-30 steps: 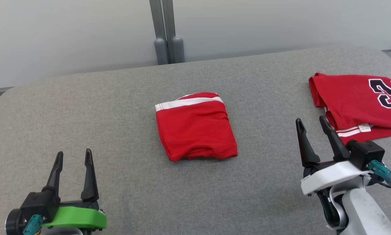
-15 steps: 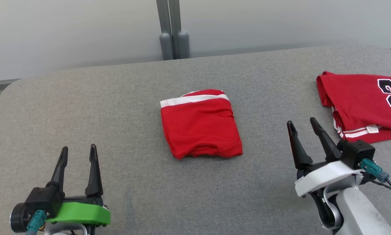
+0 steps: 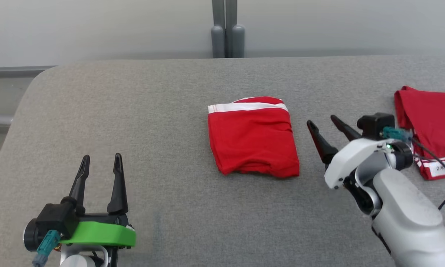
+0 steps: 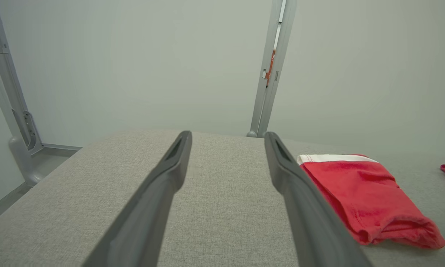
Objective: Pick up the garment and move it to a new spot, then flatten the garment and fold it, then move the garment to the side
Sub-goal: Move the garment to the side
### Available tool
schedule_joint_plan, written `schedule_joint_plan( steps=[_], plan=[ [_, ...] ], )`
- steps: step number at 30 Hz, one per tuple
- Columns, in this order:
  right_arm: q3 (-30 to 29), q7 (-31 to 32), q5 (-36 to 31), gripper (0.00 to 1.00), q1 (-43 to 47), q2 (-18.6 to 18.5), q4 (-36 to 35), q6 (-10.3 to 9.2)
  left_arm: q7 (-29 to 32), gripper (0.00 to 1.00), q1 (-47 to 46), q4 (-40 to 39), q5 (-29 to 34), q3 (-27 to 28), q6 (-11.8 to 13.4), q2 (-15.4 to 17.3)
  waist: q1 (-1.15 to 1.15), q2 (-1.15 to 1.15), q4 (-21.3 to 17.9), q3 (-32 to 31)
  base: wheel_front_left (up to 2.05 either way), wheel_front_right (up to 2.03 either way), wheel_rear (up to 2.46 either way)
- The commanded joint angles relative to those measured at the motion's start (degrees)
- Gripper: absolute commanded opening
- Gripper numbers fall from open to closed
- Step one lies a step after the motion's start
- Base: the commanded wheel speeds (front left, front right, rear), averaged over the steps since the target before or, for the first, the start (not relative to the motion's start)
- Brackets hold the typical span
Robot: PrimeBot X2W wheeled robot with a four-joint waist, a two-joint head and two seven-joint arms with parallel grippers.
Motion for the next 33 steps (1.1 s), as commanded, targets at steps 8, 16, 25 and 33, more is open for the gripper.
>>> schedule_joint_plan(
  steps=[8,16,25,33],
  plan=[
    [2.37,8.82,9.01,1.0,-9.7,-1.16,12.37,0.01,-0.14,1.0,-1.91,-0.03,-1.54,-1.41,1.15,0.05,0.0,0.0,7.86,3.43,0.0,0.0,0.0],
    [2.18,21.52,15.21,1.0,-13.69,-0.63,25.04,0.01,-0.14,1.0,-2.37,-0.04,-2.0,-1.75,1.48,0.05,0.0,0.0,12.03,5.1,0.0,0.0,0.0],
    [4.56,22.41,19.21,0.0,-12.85,1.06,25.34,0.02,-0.14,1.0,-2.61,-0.24,-1.83,-1.4,1.57,0.04,0.0,0.0,12.44,5.83,0.0,0.0,0.0],
    [7.29,16.59,21.49,0.0,-13.42,0.07,21.73,0.01,-0.14,1.0,-1.85,-0.48,-0.62,-0.98,0.8,0.04,0.0,0.0,7.53,3.43,0.0,0.0,0.0]
  ],
)
